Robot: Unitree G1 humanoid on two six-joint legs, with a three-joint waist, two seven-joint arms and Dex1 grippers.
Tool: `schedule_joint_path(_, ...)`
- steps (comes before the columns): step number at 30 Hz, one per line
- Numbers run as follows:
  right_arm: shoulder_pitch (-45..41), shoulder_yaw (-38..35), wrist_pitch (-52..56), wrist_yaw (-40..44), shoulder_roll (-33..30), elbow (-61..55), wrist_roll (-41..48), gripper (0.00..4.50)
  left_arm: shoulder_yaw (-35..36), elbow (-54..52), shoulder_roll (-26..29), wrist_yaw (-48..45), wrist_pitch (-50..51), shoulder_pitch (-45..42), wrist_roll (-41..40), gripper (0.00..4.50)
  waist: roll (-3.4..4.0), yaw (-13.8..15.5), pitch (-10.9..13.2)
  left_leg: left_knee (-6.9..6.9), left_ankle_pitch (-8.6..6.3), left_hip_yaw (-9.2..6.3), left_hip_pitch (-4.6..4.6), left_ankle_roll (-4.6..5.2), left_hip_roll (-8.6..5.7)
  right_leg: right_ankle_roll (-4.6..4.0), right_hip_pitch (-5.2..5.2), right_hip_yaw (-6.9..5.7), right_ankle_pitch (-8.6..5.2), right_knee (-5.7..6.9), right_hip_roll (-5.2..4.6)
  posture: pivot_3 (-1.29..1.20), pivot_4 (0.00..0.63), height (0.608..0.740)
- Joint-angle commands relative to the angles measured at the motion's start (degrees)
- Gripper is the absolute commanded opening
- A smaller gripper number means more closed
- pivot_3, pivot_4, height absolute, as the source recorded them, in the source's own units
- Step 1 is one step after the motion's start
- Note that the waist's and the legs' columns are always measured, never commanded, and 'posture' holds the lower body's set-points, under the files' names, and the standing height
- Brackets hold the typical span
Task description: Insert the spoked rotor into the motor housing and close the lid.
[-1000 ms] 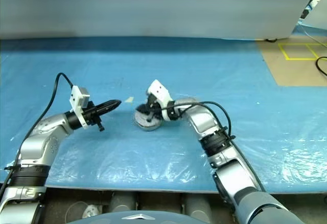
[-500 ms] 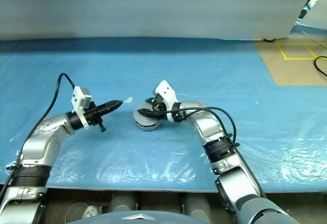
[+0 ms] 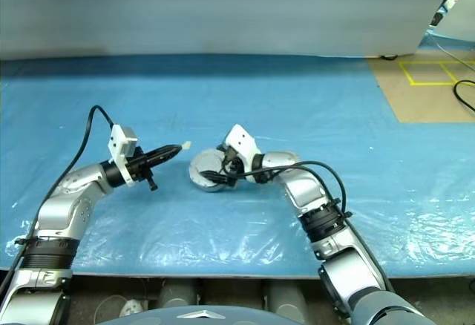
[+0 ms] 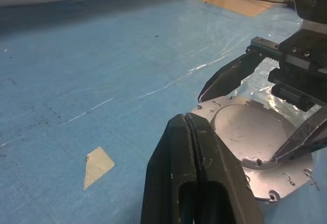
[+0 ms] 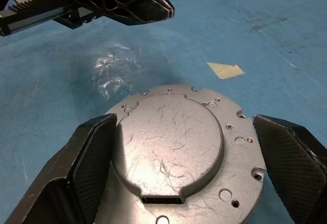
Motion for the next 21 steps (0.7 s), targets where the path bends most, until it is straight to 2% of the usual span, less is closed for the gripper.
schedule_joint_path(1,-0.18,1.39,-2.79,0.45,0.06,-1.64,-1.07,4.47,0.55,-0.35,0.3,-0.28,-1.33,-0.71,0.01,0.0,0.0,0.03,0.0,0.0,0.0,0.0,0.0,0.0,0.0,0.0,0.0,0.0,0.0,0.0,0.0,0.0,0.15,0.74)
schedule_joint_path(8,-1.48,-0.82,-13.61,-3.89,0.64,2.54,-4.16,4.47,0.81,0.24,0.34,-0.12,-1.98,-0.71,0.28,0.0,0.0,0.04,0.0,0.02,0.0,0.0,0.01,0.0,0.0,0.0,0.0,0.0,0.0,0.02,0.0,0.0,0.15,0.74)
schedule_joint_path(16,0.58,0.7,-9.4,3.34,-0.55,-0.14,-0.82,4.47,0.64,1.14,0.28,-0.26,-2.45,-1.23,0.43,0.0,0.0,0.05,0.0,0.02,0.0,0.0,0.0,0.0,0.0,0.04,0.01,0.0,0.02,0.01,0.0,0.0,0.15,0.74)
schedule_joint_path(21,0.86,0.99,-8.08,2.83,-0.05,-0.46,-1.76,4.47,0.47,1.02,0.3,-0.36,-2.42,-0.8,0.47,0.0,0.0,-0.03,0.0,0.01,0.0,0.0,0.01,0.0,0.01,0.02,0.0,0.0,0.01,0.01,0.0,0.0,0.15,0.74)
